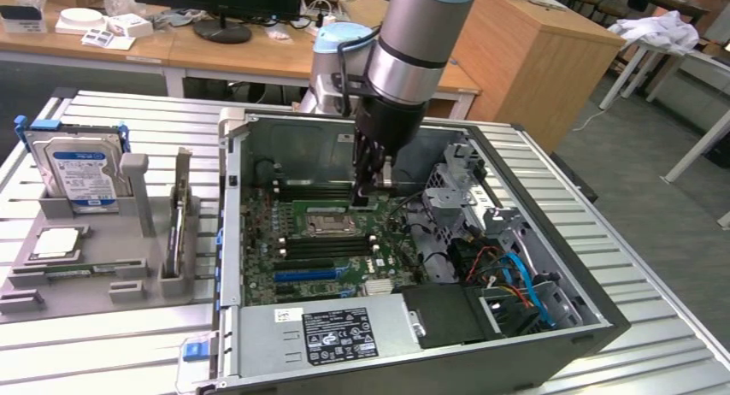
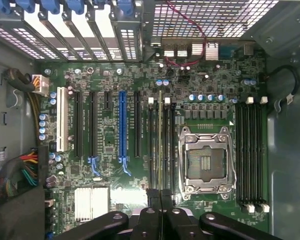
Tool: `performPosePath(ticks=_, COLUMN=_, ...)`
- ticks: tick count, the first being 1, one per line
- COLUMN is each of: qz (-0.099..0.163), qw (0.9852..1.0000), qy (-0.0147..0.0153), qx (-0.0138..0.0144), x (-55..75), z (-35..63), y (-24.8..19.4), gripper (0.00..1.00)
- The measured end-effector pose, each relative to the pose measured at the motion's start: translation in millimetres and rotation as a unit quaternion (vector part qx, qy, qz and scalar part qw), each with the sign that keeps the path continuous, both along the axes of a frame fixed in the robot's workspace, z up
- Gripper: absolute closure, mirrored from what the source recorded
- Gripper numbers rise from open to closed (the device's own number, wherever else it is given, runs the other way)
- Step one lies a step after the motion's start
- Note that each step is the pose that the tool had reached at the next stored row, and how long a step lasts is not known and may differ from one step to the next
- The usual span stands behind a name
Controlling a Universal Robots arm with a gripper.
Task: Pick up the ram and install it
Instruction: 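Insert the ram into the slot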
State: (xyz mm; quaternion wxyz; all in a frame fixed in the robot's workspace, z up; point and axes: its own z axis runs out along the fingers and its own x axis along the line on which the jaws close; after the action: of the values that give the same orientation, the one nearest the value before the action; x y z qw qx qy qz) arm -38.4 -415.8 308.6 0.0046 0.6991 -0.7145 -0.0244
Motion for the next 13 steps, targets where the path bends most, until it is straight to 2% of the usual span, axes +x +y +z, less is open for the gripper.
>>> performPosePath(ticks=5, qz=0.0, qw=1.0, qy=0.0, qx=0.0, x=0.0, z=0.0, y=-3.0, gripper=0.89)
performPosePath(ticks=13, qz=0.0, qw=1.0, qy=0.0, qx=-0.0001, x=0.0, z=-3.9, y=-3.2, gripper=0.89)
